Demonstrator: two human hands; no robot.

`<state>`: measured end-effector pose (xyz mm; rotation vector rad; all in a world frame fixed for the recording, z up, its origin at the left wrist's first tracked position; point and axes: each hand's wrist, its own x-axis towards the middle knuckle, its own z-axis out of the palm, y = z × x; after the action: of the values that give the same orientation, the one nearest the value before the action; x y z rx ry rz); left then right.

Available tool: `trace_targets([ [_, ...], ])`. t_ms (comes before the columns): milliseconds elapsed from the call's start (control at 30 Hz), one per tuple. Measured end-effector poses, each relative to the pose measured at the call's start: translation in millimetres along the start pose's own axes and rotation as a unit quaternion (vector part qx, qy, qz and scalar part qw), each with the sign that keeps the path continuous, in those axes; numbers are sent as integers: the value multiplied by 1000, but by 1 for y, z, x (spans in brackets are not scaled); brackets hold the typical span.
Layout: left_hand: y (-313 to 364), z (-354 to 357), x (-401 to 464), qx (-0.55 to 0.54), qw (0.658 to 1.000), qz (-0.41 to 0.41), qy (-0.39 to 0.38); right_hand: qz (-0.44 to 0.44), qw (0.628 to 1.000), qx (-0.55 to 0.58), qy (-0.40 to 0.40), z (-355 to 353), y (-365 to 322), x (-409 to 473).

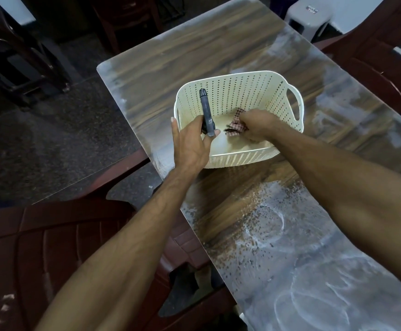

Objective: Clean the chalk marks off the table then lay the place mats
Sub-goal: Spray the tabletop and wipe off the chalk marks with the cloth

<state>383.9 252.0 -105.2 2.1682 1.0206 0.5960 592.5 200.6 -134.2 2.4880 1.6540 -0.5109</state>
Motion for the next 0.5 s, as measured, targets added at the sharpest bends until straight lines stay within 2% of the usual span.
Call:
trace_targets([
  [167,16,-17,6,-103,993,60,15,43,986,115,115,-45,0,-22],
  [300,41,-36,10,-141,986,79,26,85,946,250,186,-79,-1,-55],
  [400,63,-51,3,-190,977,79,50,75,894,382,224,-95,-5,-85],
  [500,77,-61,-9,-205,975,76,50,60,794,547,257,-104,-9,-113],
])
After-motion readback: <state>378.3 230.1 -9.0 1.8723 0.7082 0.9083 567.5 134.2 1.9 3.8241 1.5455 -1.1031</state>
